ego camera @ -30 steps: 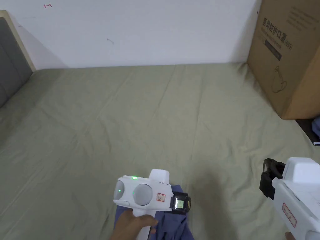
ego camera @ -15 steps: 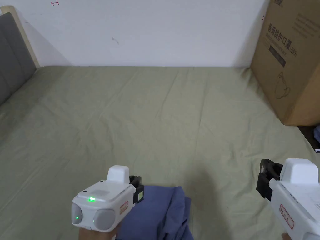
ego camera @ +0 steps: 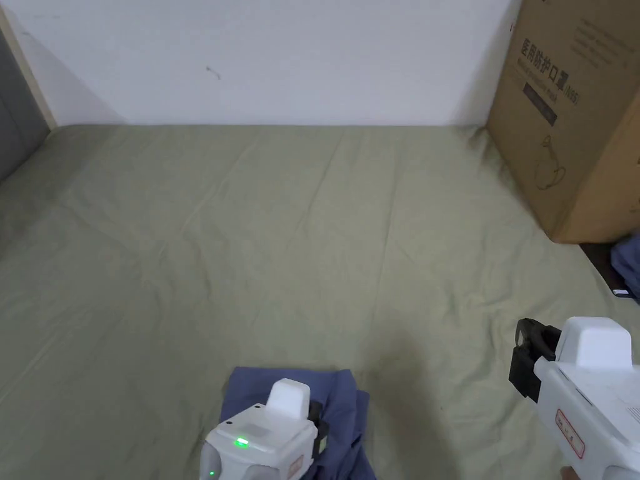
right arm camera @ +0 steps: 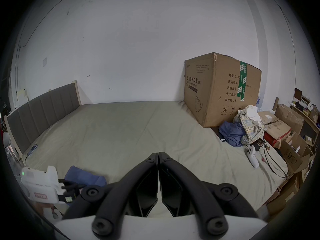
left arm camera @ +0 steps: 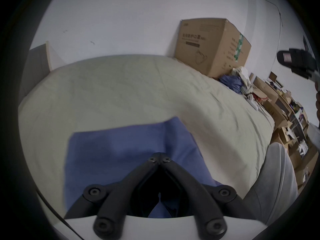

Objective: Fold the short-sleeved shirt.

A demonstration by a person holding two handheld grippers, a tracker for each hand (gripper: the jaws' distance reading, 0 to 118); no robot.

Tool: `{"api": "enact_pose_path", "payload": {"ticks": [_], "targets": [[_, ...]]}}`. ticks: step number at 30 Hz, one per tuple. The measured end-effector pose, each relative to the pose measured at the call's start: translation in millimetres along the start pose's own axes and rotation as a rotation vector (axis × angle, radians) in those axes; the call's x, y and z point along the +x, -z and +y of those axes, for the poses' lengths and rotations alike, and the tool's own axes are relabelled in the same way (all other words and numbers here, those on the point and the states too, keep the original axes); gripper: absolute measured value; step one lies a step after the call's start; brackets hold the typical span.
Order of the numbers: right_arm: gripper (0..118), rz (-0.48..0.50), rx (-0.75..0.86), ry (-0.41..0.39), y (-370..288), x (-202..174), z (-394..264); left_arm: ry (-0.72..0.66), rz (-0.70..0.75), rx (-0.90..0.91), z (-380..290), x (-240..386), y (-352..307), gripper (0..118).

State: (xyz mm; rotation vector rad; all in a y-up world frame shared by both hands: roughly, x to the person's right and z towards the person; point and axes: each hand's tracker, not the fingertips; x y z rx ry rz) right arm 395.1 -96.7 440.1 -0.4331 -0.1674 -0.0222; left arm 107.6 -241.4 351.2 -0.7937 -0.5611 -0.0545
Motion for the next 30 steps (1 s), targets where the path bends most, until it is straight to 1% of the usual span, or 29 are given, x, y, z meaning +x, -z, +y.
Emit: {"api": "enact_pose_path", "payload": {"ticks": [2, 8, 10, 12, 15, 17, 19, 23, 26, 30], "targets": [[0, -0.007, -0.004, 0.004, 0, 4, -1, 0.034, 0.005, -0.024, -3, 13, 12, 0], [0, -0.029, -0.015, 0.011, 1, 14, -5, 0.036, -0.056, -0.033, 0, 40, 23, 0], [0, -0.037, -0.019, 0.013, 1, 17, -6, 0.061, -0.050, -0.050, -1, 47, 30, 0], [0, -0.042, -0.020, 0.019, 1, 18, -7, 0.074, -0.028, -0.070, -4, 48, 37, 0], [0, -0.044, -0.023, 0.024, 0, 19, -8, 0.037, -0.041, -0.050, -7, 42, 33, 0], [0, -0.045, -0.024, 0.022, -1, 18, -9, 0.043, -0.040, -0.038, -6, 44, 28, 0], [0, -0.040, -0.021, 0.020, -2, 16, -6, 0.054, -0.038, 0.029, -1, 44, 14, 0], [0, -0.026, 0.021, 0.022, -9, 9, 5, 0.022, -0.044, 0.161, 28, 33, -26, 0], [0, -0.016, 0.063, 0.015, -15, 0, 16, 0.032, -0.013, 0.283, 52, 21, -61, 0], [0, -0.004, 0.123, 0.012, -22, -14, 29, 0.047, 0.077, 0.426, 82, 2, -107, 0]]}}
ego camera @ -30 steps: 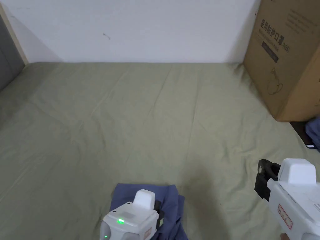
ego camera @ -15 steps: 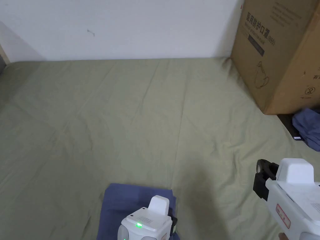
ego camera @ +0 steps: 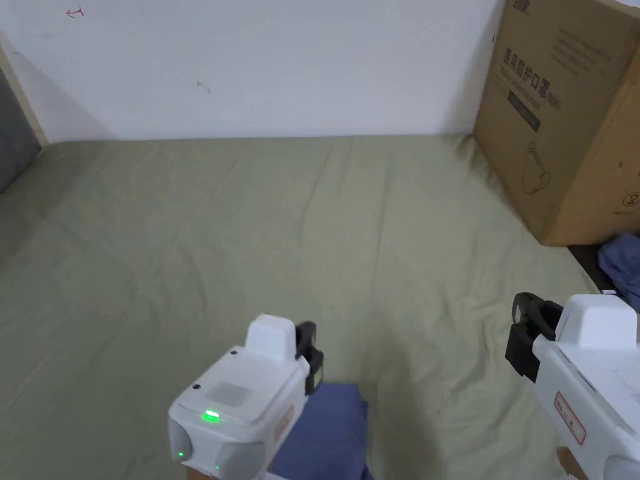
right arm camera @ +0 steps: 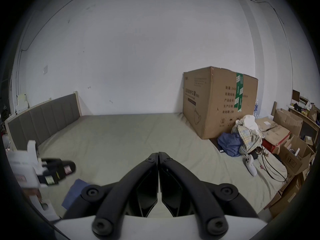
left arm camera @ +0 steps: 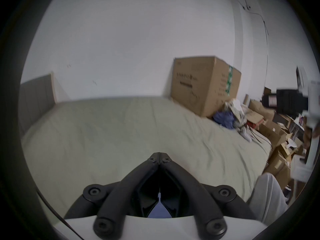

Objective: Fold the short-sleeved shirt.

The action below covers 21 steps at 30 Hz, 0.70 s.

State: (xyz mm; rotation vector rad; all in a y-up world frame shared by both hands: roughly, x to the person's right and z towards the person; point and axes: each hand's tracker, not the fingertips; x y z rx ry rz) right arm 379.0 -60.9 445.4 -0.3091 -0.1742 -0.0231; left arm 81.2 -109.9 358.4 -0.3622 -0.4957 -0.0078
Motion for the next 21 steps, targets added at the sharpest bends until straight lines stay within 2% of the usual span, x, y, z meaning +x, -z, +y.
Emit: {"api": "enact_pose_path", "payload": {"ticks": [10, 16, 21], "targets": [[0, 0.011, 0.123, -0.030, -11, -40, 30, 0.049, 0.228, 0.231, 58, -61, -54, 0], [0, 0.024, 0.157, -0.047, -7, -54, 31, 0.032, 0.317, 0.264, 56, -90, -73, 0], [0, 0.078, 0.118, -0.044, 2, -65, 20, 0.021, 0.342, 0.240, 49, -101, -79, 0]]}}
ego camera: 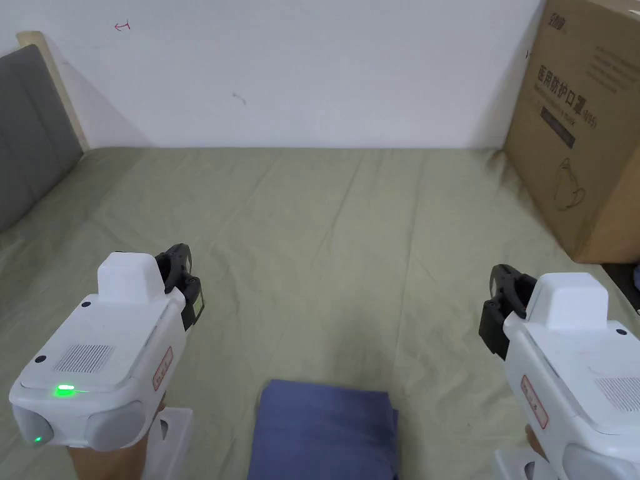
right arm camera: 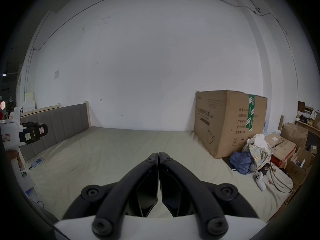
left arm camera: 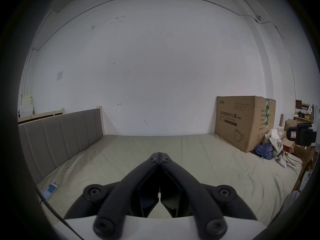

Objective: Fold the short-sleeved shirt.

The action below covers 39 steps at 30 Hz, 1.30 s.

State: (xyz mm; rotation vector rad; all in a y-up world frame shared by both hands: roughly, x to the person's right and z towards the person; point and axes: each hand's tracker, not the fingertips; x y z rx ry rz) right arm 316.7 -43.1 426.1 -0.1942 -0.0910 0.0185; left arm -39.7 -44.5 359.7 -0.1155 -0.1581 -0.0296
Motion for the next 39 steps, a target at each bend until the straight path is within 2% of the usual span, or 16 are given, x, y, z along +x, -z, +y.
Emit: {"api": "enact_pose_path", "payload": {"ticks": [6, 13, 18, 24, 26, 27, 29, 30, 31, 32, 34, 35, 39], "targets": [[0, 0.076, -0.092, 0.003, 30, -30, -45, -0.002, 0.010, -0.017, -6, -8, -2, 0], [0, 0.146, -0.274, -0.043, 69, -78, -130, -0.016, 0.008, -0.044, -13, -21, -3, 0], [0, 0.165, -0.392, -0.055, 86, -101, -182, -0.032, 0.000, -0.093, -26, -29, -1, 0], [0, 0.163, -0.549, -0.090, 98, -113, -233, -0.061, -0.023, -0.187, -50, -34, 7, 0], [0, 0.145, -0.528, -0.103, 96, -116, -242, -0.095, -0.047, -0.250, -58, -34, 13, 1], [0, 0.137, -0.510, -0.109, 95, -118, -242, -0.123, -0.056, -0.283, -62, -34, 16, 4], [0, 0.124, -0.521, -0.124, 97, -122, -240, -0.184, -0.075, -0.374, -71, -34, 26, 19], [0, 0.118, -0.521, -0.126, 96, -122, -239, -0.224, -0.087, -0.429, -78, -34, 32, 34], [0, 0.116, -0.522, -0.126, 96, -122, -240, -0.259, -0.097, -0.492, -85, -34, 39, 57], [0, 0.118, -0.520, -0.125, 96, -121, -241, -0.286, -0.107, -0.547, -93, -33, 46, 72], [0, 0.127, -0.514, -0.115, 94, -117, -241, -0.358, -0.144, -0.661, -111, -32, 61, 91], [0, 0.131, -0.514, -0.111, 95, -117, -241, -0.390, -0.162, -0.715, -120, -32, 68, 94], [0, 0.138, -0.518, -0.108, 94, -116, -240, -0.484, -0.244, -0.904, -157, -31, 99, 94]]}}
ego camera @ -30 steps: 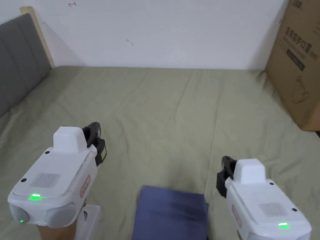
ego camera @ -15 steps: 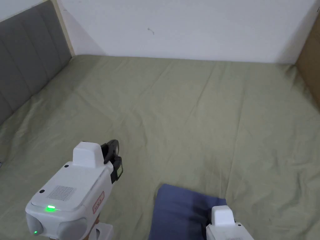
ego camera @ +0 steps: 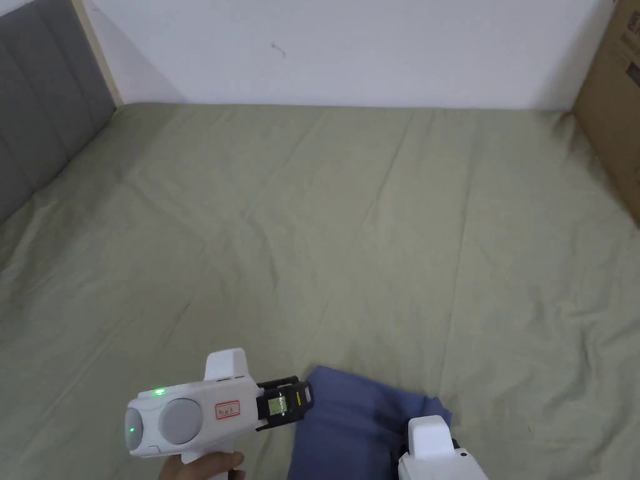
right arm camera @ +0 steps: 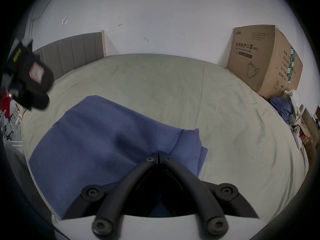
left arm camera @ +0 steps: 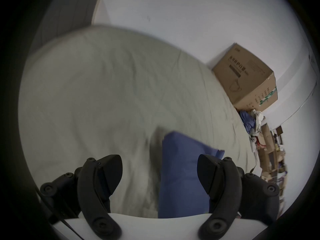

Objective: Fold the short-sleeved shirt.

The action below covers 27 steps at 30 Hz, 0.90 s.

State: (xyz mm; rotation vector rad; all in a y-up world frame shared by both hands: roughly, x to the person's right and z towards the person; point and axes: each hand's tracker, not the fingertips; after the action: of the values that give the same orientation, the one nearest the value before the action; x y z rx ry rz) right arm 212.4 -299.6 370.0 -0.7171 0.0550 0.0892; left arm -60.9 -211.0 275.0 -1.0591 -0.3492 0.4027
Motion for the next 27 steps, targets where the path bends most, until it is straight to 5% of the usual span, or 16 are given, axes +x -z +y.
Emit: {"api": "enact_pose_path", "payload": {"ticks": [5, 10, 17, 27], "targets": [[0, 0.010, 0.002, 0.002, -1, 2, 0, 0.018, -0.069, -0.131, 2, -11, 36, 93], [0, 0.017, 0.005, 0.001, -1, 3, -1, 0.033, -0.163, -0.178, 4, -12, 45, 43], [0, 0.040, -0.021, 0.024, -3, 10, 9, 0.033, -0.190, -0.177, 3, -7, 39, 20], [0, 0.030, 0.134, 0.040, -49, 33, 58, 0.184, -0.050, -0.077, 59, -47, -32, 16]]}}
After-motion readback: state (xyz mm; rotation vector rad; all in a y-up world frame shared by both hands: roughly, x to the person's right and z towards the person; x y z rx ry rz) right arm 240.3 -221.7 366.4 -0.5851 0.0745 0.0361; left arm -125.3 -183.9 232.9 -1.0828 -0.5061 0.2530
